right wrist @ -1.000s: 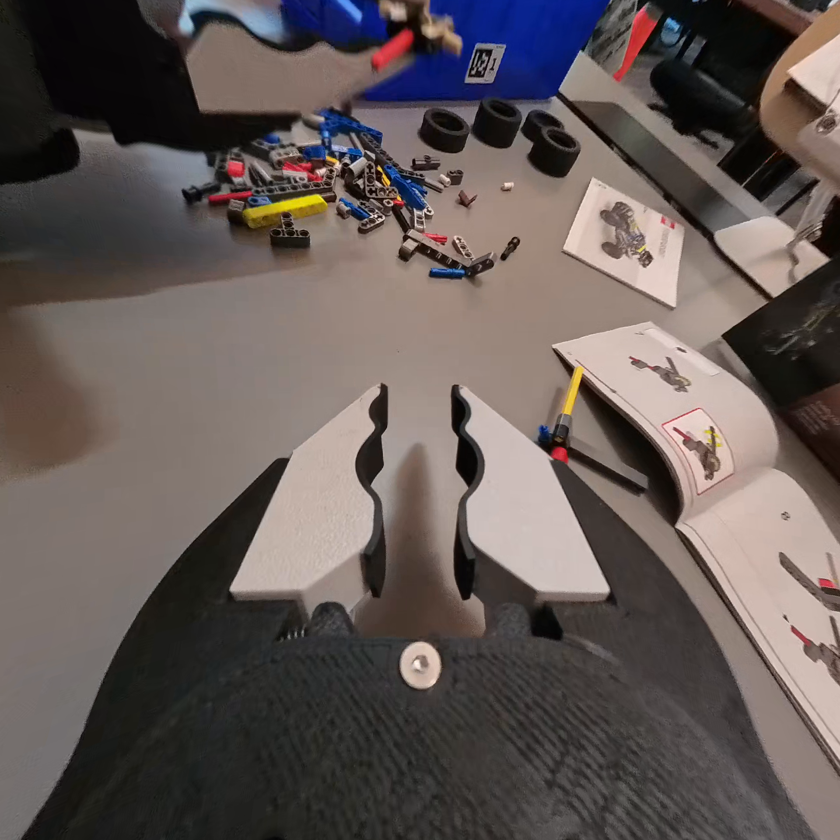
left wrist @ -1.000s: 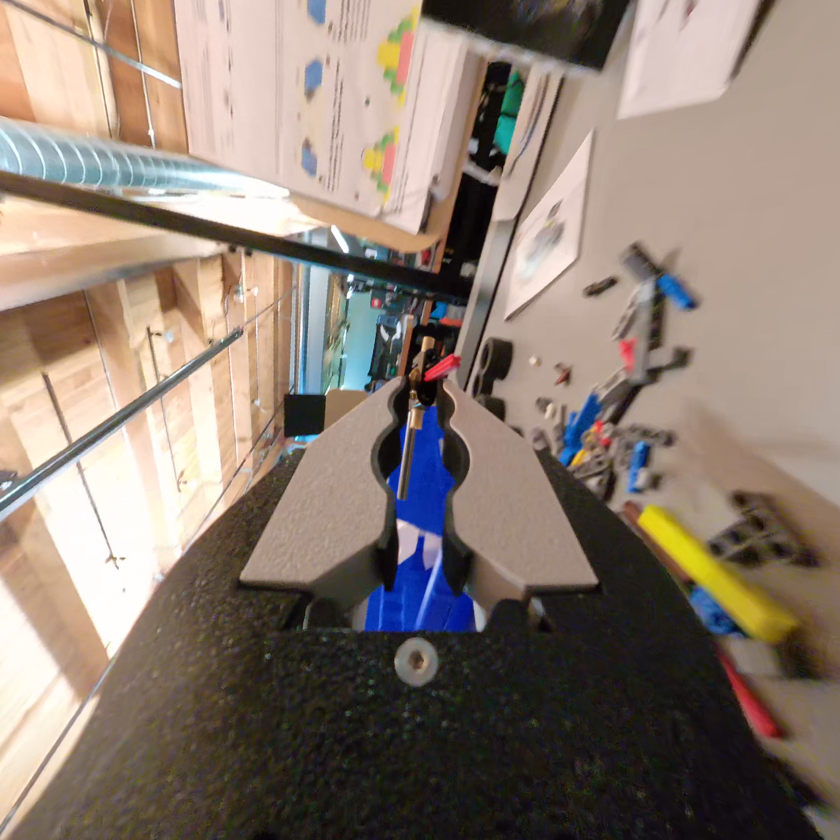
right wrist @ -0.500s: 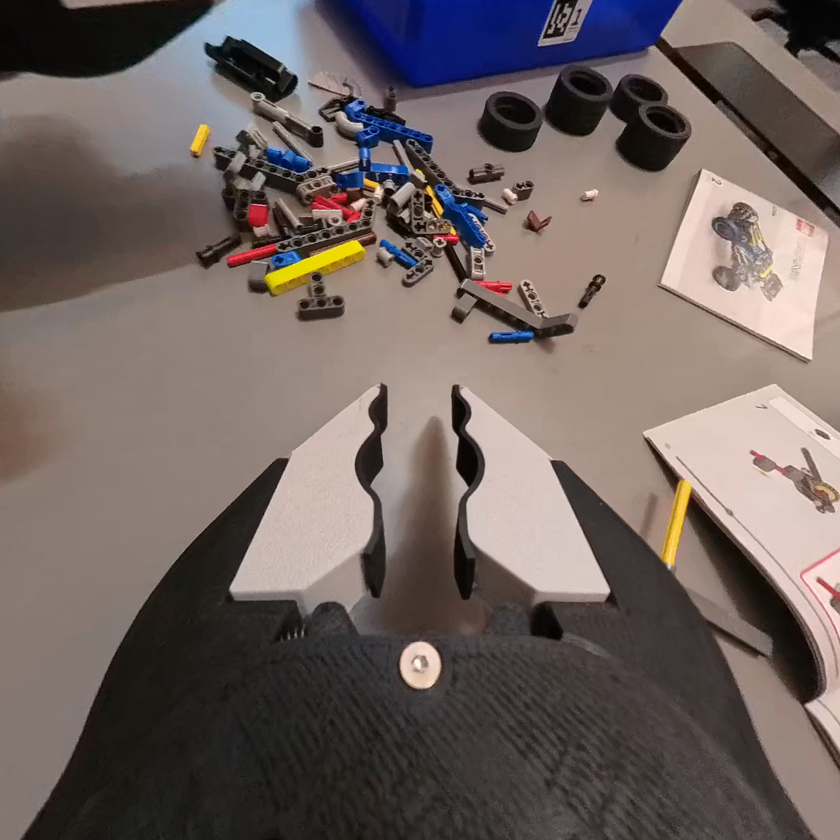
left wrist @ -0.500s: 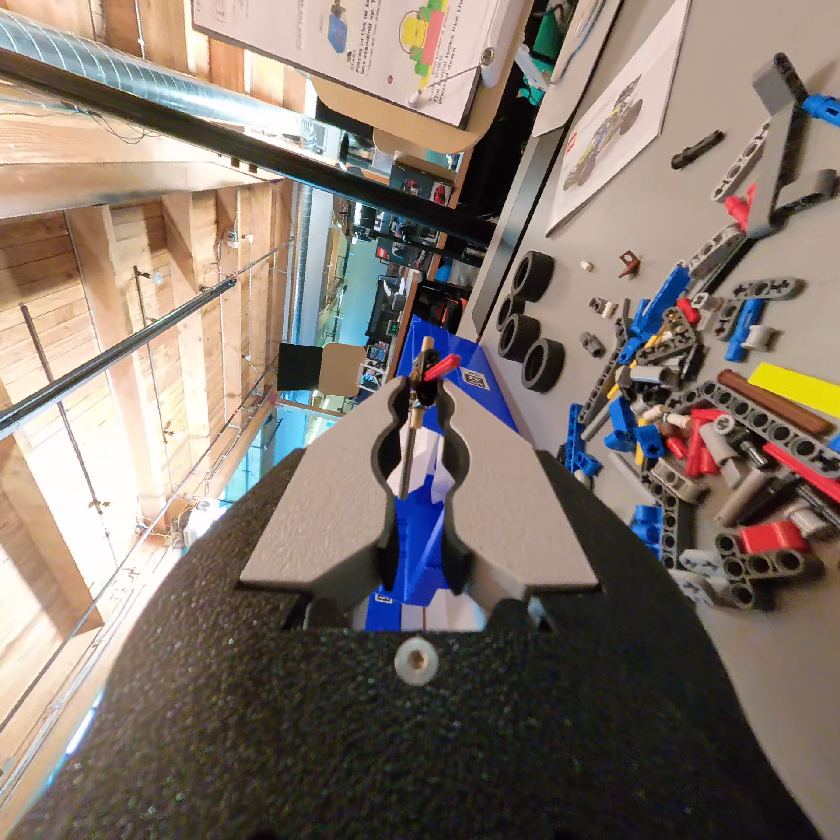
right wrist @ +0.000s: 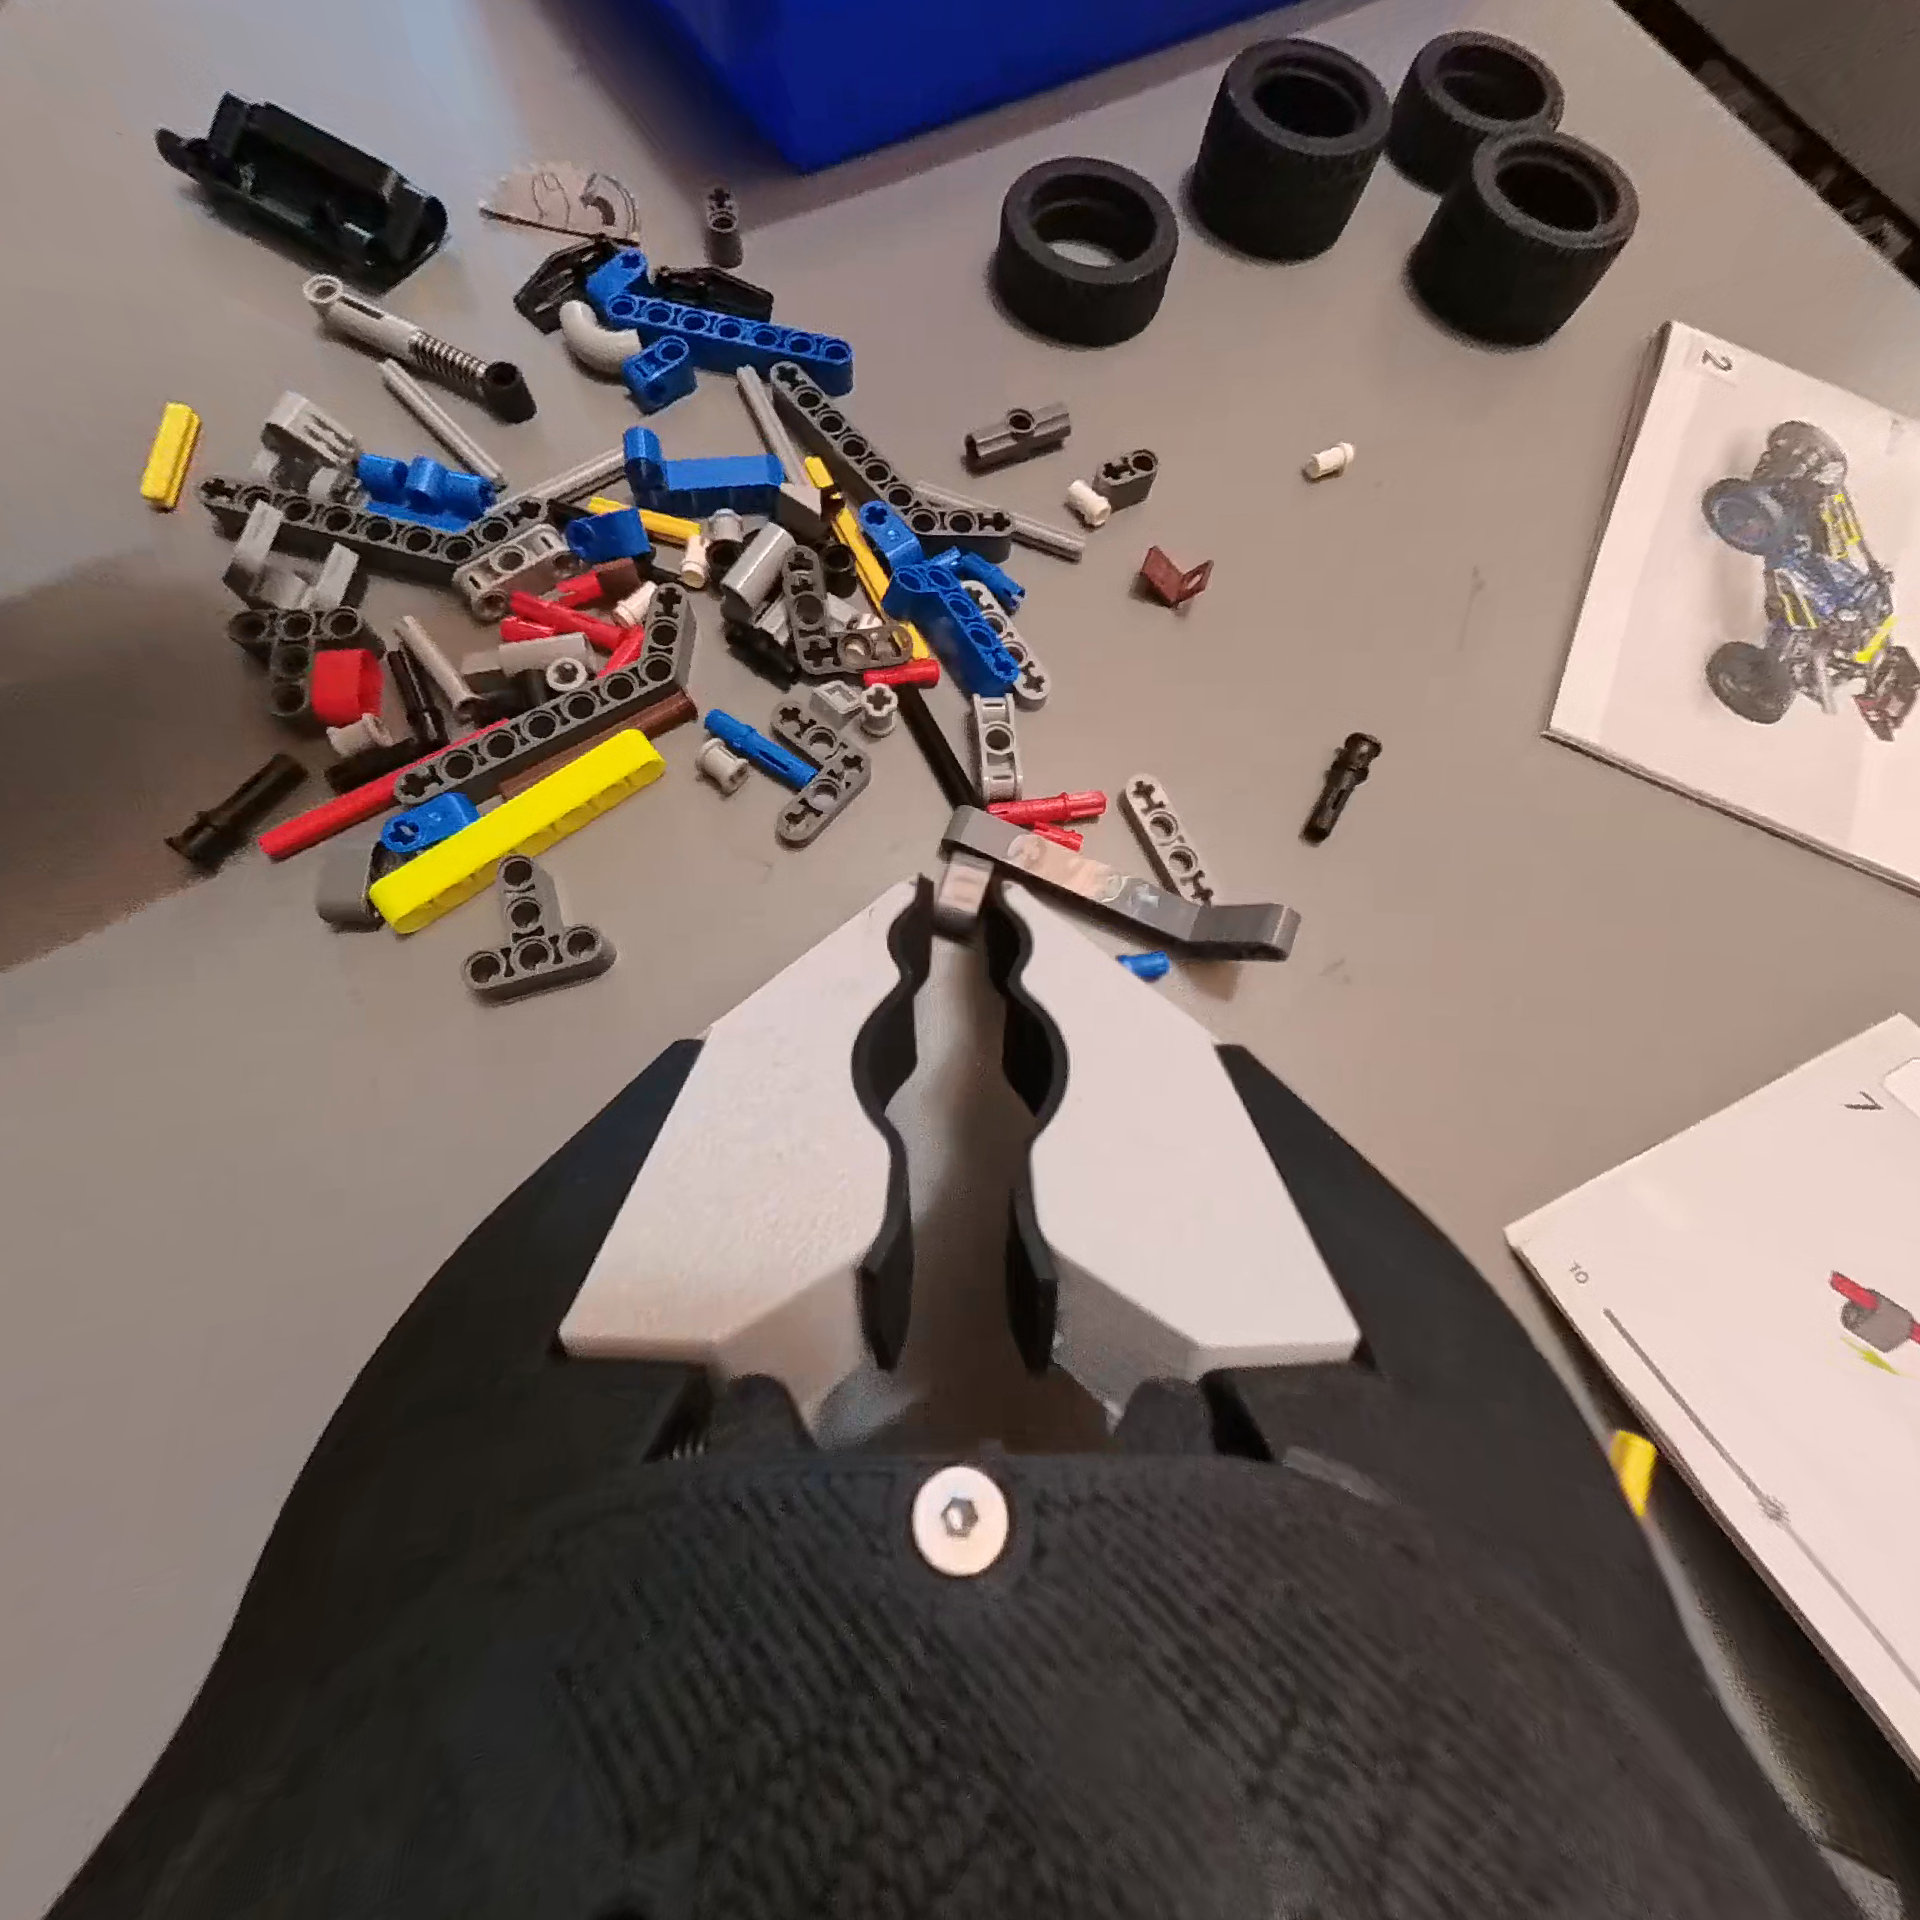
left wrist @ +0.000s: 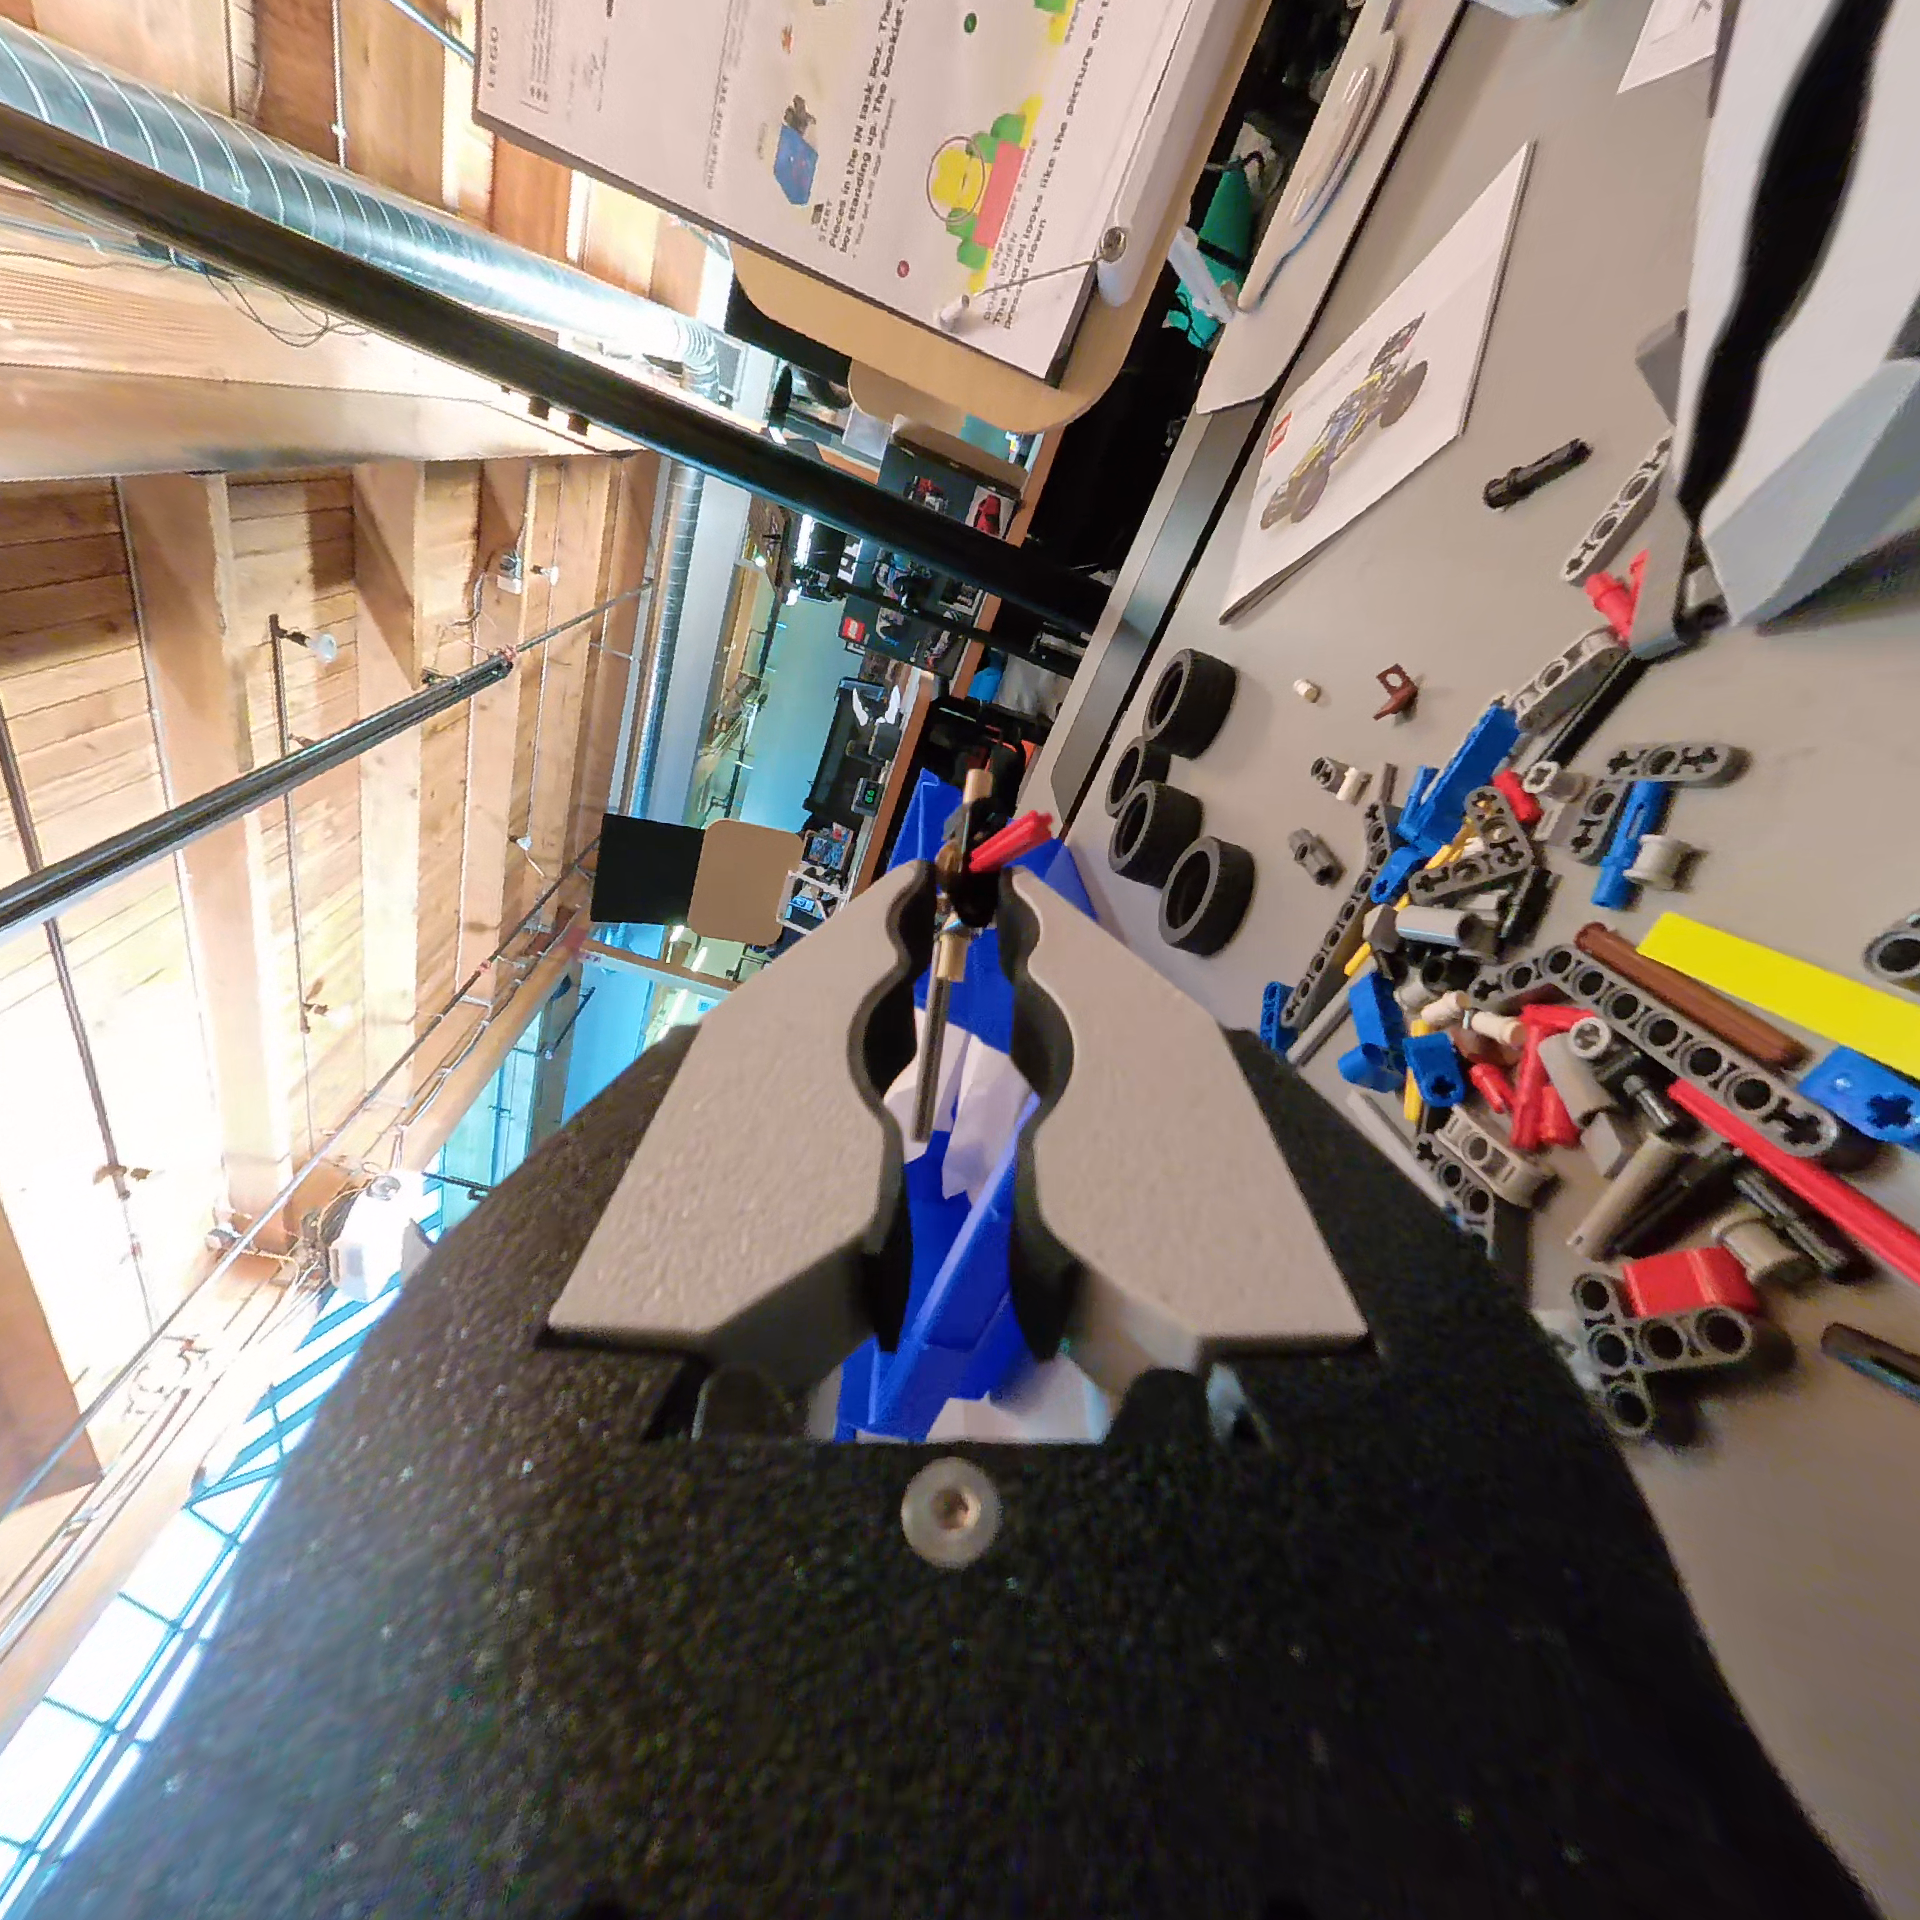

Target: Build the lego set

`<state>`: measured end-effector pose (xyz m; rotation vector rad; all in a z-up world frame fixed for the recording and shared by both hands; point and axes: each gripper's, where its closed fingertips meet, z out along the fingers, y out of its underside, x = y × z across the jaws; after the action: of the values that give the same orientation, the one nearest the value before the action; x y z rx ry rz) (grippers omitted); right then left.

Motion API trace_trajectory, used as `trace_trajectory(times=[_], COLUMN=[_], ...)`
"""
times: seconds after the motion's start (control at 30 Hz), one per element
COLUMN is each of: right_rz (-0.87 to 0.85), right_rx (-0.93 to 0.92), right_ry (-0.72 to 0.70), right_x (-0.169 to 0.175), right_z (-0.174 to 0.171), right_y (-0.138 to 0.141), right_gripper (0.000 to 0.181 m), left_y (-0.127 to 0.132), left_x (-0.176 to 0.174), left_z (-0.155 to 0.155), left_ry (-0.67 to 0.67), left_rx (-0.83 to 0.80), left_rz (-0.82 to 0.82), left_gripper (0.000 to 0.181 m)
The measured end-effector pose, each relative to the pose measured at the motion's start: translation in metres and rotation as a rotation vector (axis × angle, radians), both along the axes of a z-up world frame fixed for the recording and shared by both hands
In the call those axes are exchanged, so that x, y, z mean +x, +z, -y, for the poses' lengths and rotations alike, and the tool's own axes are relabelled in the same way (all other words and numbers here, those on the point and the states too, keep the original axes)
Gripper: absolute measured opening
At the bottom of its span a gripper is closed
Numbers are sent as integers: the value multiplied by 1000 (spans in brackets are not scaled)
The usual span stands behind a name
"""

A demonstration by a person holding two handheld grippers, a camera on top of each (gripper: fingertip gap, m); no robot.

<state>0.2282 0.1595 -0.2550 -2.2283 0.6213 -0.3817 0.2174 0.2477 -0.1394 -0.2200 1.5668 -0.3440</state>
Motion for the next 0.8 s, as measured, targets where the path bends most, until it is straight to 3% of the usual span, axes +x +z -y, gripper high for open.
trace_trajectory(times=[0.03,0.17,0.3,0.47,0.57,0.8], right_rz=[2,1,-59,-131,-116,-100], right_rx=[-2,6,185,747,951,1019], right_ry=[2,66,134,420,461,521], right_x=[0,-9,-27,-76,-86,-99], right_z=[1,9,16,20,36,48], right_y=[0,1,22,98,123,134], right_gripper=[7,6,6,6,6,6], left_y=[-1,-2,-5,-10,-8,6], left_x=[0,0,0,-3,-11,-30], left_z=[1,13,26,61,87,128], left_ry=[-4,-29,-47,-129,-202,-294], left_rx=[-2,-2,-20,-53,-81,-95], left_rz=[-5,-13,-37,-96,-144,-185], left_gripper=[9,9,9,9,9,9])
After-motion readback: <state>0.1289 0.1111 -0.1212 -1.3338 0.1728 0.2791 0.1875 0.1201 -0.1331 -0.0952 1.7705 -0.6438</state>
